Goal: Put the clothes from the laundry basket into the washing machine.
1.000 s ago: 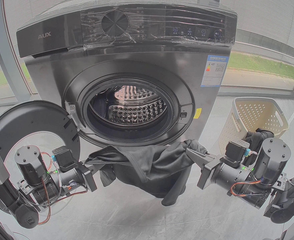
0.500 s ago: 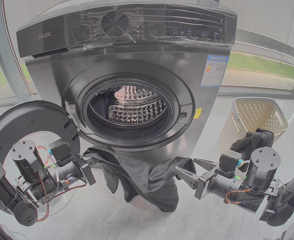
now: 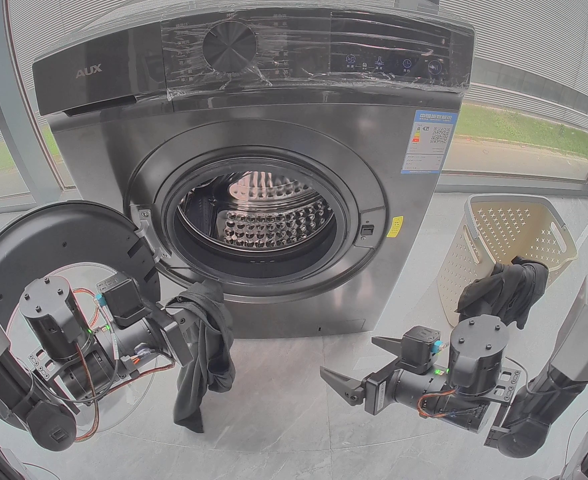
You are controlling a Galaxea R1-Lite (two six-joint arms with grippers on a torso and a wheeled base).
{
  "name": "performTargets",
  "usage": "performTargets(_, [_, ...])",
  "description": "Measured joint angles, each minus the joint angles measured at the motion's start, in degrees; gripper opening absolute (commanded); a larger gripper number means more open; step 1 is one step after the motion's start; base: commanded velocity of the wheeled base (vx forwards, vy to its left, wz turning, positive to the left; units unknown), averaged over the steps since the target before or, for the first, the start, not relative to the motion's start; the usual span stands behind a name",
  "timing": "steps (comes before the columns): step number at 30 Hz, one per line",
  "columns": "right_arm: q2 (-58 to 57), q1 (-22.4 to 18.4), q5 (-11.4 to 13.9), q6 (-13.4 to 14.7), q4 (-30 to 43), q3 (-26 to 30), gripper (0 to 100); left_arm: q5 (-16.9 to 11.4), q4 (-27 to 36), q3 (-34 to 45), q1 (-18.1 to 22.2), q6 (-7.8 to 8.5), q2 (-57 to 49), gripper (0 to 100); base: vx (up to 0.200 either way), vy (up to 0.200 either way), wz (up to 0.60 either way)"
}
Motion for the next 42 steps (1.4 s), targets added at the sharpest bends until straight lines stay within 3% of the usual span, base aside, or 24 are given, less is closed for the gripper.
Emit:
performTargets(5, [3.00,0.52,2.57,-3.04,-3.23,-0.72,100,0.15,0.00,-0.05,-0.11,-0.05,0.06,0,0.000,0.000,0.00])
performTargets(13, [6.36,3.56,5.24,-3.50,-5.07,-3.18,100,0.23,0.02,-0.24,-0.16,-0.05,0.24,0,0.000,0.000,0.00])
performTargets(21, [11.08,7.25,5.55,-3.44,-6.81,-6.73,100,0.26,0.06,-0.90,-0.11,-0.13,0.35,0,0.000,0.000,0.00])
performTargets(42, [21.42,9.25,5.08,-2.38,-7.14,-19.93,100,4.14,0.04,-3.13,-0.48,-0.22,1.76,0,0.000,0.000,0.00])
